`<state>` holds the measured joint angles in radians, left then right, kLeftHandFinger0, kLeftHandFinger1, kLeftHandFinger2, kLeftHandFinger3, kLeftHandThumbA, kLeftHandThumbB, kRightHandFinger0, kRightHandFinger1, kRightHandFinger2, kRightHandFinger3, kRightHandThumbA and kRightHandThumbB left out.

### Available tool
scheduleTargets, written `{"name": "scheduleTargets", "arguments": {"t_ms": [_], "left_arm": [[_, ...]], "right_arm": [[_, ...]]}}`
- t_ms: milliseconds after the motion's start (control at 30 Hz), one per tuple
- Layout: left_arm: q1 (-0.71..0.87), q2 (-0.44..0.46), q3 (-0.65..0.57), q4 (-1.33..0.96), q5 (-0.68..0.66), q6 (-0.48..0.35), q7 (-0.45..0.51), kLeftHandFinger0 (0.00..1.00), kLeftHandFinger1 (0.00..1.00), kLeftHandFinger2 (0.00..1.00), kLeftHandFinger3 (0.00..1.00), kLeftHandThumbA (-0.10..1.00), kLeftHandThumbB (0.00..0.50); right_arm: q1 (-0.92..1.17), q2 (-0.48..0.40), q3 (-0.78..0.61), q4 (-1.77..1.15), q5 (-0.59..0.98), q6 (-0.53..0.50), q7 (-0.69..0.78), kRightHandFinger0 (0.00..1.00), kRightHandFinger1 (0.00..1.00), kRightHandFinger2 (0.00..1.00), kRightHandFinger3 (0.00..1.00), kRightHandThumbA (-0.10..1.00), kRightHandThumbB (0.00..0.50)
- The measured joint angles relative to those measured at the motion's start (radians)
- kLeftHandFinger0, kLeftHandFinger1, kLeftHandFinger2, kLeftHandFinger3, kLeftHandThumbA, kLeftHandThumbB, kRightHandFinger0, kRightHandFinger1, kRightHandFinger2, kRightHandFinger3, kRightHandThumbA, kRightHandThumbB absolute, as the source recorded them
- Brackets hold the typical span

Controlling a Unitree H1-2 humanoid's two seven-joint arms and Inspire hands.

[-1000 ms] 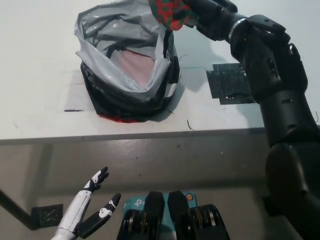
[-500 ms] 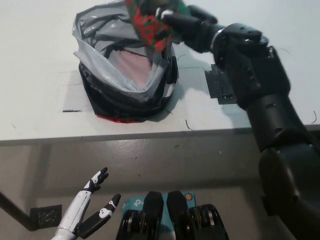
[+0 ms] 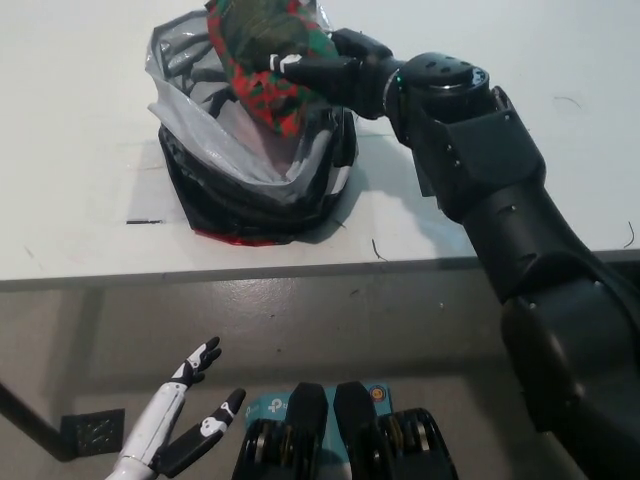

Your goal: The robot uses its right hand to pick up a bag of coffee beans and puts it in the black plastic bag, then the robot grabs the top of the bag and lifts it.

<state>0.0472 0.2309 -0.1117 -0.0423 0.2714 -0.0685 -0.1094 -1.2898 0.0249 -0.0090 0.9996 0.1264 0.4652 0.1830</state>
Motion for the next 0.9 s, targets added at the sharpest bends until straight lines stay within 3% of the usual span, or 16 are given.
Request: {"name": "scheduleTargets", "arguments": {"t_ms": [167, 300, 433, 567, 800, 900], "left_arm": [[0.000, 0.002, -0.002, 0.000, 0.001, 0.002, -0.001, 1.00, 1.00, 1.00, 1.00, 0.76, 0.150], [-0.002, 0.003, -0.003, 0.000, 0.001, 0.005, -0.003, 1.00, 1.00, 1.00, 1.00, 0.77, 0.162], [-0.007, 0.004, -0.004, 0.000, 0.001, 0.008, -0.009, 1.00, 1.00, 1.00, 1.00, 0.77, 0.161], [-0.015, 0.004, -0.005, 0.000, 0.001, 0.008, -0.015, 1.00, 1.00, 1.00, 1.00, 0.78, 0.168], [-0.017, 0.006, -0.005, 0.000, 0.001, 0.008, -0.017, 1.00, 1.00, 1.00, 1.00, 0.80, 0.166], [-0.019, 0.008, -0.006, 0.000, 0.002, 0.008, -0.017, 1.00, 1.00, 1.00, 1.00, 0.79, 0.167]], "right_arm": [[-0.012, -0.001, 0.030, 0.001, -0.020, -0.003, 0.004, 0.01, 0.44, 0.77, 0.10, -0.10, 0.217], [-0.016, -0.003, 0.058, 0.003, -0.036, -0.012, 0.016, 0.01, 0.46, 0.77, 0.13, -0.10, 0.194], [-0.027, -0.011, 0.093, 0.010, -0.057, -0.022, 0.030, 0.00, 0.42, 0.72, 0.17, -0.10, 0.216], [-0.052, -0.020, 0.126, 0.024, -0.079, -0.030, 0.044, 0.00, 0.36, 0.65, 0.12, -0.10, 0.226], [-0.070, -0.022, 0.163, 0.056, -0.115, -0.057, 0.053, 0.01, 0.39, 0.67, 0.01, -0.10, 0.219], [-0.072, -0.022, 0.182, 0.069, -0.133, -0.069, 0.056, 0.01, 0.39, 0.67, 0.03, -0.10, 0.219]]}}
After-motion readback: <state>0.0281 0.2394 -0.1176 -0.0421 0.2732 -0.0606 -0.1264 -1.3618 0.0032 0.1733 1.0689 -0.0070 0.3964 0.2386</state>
